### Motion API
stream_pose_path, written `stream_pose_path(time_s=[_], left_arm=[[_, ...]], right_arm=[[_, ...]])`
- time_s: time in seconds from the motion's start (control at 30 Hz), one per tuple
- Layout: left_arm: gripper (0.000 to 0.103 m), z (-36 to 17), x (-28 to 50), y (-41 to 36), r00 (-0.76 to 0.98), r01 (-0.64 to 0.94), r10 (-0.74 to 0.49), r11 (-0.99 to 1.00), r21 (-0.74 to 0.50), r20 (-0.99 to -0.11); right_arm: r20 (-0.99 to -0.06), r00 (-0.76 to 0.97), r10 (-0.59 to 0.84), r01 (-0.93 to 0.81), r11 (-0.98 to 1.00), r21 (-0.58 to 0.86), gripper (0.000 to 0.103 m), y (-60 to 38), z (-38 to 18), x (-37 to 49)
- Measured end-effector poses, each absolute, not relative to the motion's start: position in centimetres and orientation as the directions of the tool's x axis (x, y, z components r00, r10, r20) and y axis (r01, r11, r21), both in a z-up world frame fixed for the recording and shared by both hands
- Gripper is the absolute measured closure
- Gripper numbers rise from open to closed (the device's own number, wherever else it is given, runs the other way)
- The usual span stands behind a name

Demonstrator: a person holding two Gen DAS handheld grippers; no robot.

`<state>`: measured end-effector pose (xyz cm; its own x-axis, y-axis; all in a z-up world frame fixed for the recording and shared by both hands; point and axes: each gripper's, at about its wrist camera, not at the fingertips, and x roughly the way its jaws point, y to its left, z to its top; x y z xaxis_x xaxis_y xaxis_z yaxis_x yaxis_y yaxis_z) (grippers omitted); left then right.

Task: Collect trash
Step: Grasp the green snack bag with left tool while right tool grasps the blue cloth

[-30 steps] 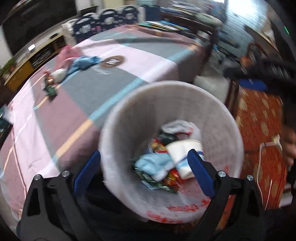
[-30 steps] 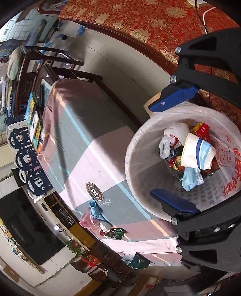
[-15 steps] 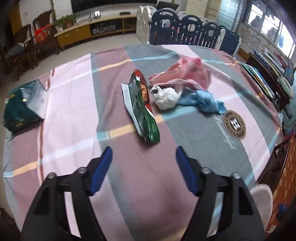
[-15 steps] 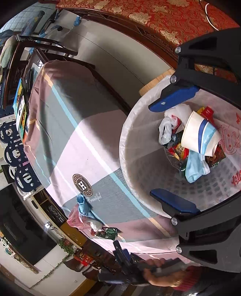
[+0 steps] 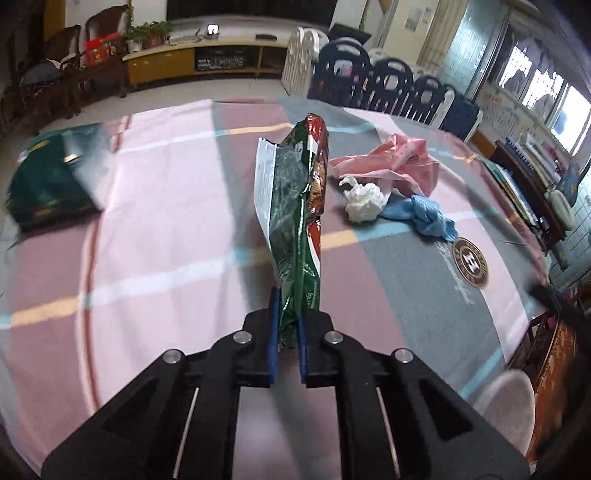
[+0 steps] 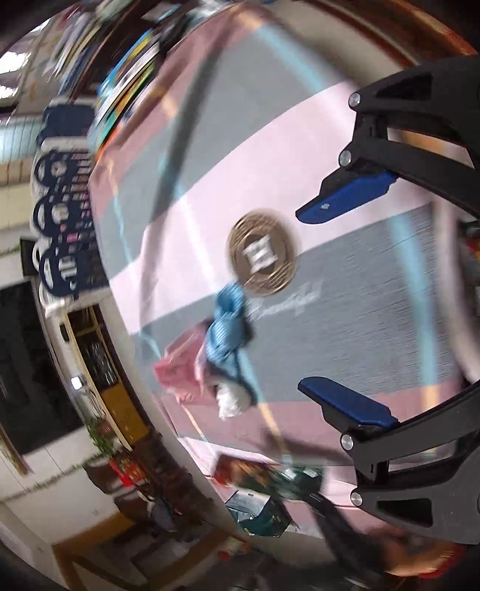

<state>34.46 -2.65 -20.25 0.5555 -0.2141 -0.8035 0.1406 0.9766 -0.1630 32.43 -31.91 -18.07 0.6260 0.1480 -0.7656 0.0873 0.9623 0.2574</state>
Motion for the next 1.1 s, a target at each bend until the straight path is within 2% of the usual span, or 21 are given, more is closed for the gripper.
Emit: stream_pose_path(time_s=[0.2, 0.23, 0.27, 0.37, 0.43, 0.57, 0.73, 0.87, 1.1], left_arm=[[0.094, -18.3, 28.9, 4.0, 0.608, -0.001, -0.217, 0.962, -0.274, -0.763], [0.094, -17.8, 28.2, 4.5, 0.617, -0.010, -0.219, 0.958, -0.286, -0.756], [0.094, -17.4, 27.6, 5.1, 0.626, -0.022, -0.221, 0.953, -0.301, -0.748], [0.094, -16.6, 26.7, 5.9, 0.640, -0.030, -0.207, 0.956, -0.293, -0.740], [0.094, -16.2, 26.1, 6.1, 0.642, -0.026, -0.215, 0.953, -0.302, -0.736], [0.094, -15.5, 24.6, 5.9, 0.642, -0.013, -0.240, 0.946, -0.323, -0.728], [0.094, -14.4, 22.7, 4.3, 0.648, 0.004, -0.222, 0.957, -0.289, -0.729], [0.094, -13.2, 20.4, 2.9, 0.660, 0.036, -0.217, 0.965, -0.259, -0.720], [0.094, -11.5, 16.3, 3.7, 0.697, 0.023, -0.163, 0.978, -0.205, -0.699]], right_arm=[[-0.826, 0.562, 0.051, -0.099, 0.995, -0.006, 0.020, -25.6, -20.6, 43.1], [-0.835, 0.549, 0.031, -0.113, 0.993, -0.038, 0.024, -25.1, -21.1, 44.1], [-0.846, 0.533, 0.019, -0.128, 0.990, -0.058, 0.040, -24.7, -21.6, 44.9], [-0.881, 0.472, -0.031, -0.130, 0.986, -0.104, 0.073, -24.1, -23.1, 45.3], [-0.870, 0.491, -0.044, -0.118, 0.986, -0.117, 0.081, -24.3, -22.8, 44.2], [-0.864, 0.499, 0.075, -0.102, 0.994, 0.028, 0.082, -24.5, -21.3, 39.5], [-0.837, 0.528, 0.144, -0.104, 0.989, 0.104, 0.082, -23.4, -19.4, 31.8], [-0.804, 0.570, 0.168, -0.052, 0.984, 0.169, 0.082, -23.5, -17.7, 26.3], [-0.781, 0.603, 0.164, -0.021, 0.982, 0.190, 0.082, -23.4, -15.4, 21.3]])
